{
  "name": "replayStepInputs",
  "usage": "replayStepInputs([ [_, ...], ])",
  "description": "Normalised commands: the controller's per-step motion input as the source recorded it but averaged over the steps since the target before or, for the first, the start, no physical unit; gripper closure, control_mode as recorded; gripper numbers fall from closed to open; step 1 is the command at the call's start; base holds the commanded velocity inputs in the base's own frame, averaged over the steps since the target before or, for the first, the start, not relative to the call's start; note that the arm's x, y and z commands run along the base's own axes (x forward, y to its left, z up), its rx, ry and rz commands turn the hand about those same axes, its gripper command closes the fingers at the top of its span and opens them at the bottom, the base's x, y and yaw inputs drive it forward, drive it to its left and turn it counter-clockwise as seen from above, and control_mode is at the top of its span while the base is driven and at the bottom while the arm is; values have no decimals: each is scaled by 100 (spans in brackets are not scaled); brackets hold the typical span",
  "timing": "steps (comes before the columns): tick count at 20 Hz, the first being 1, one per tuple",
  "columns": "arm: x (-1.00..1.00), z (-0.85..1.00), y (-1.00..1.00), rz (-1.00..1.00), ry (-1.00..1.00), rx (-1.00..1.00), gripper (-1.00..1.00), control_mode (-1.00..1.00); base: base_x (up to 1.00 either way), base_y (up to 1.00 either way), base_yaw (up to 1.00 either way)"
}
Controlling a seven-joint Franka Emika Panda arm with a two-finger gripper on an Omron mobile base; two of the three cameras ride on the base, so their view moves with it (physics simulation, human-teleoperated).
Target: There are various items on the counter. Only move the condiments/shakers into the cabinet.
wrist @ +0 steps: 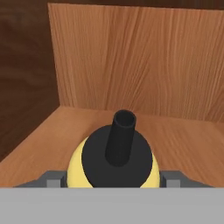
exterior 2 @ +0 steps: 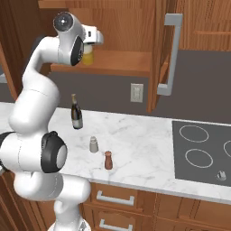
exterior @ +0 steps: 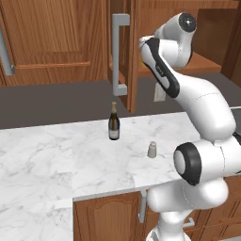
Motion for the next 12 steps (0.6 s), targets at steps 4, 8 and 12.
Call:
replayStepInputs([
  [4,64,-12,0,0,0,-3,100,-100,0,0,0],
  [8,59,-20,0,0,0,-4,100,-100,0,0,0],
  [12,54,-39,0,0,6,-9,100,-100,0,0,0],
])
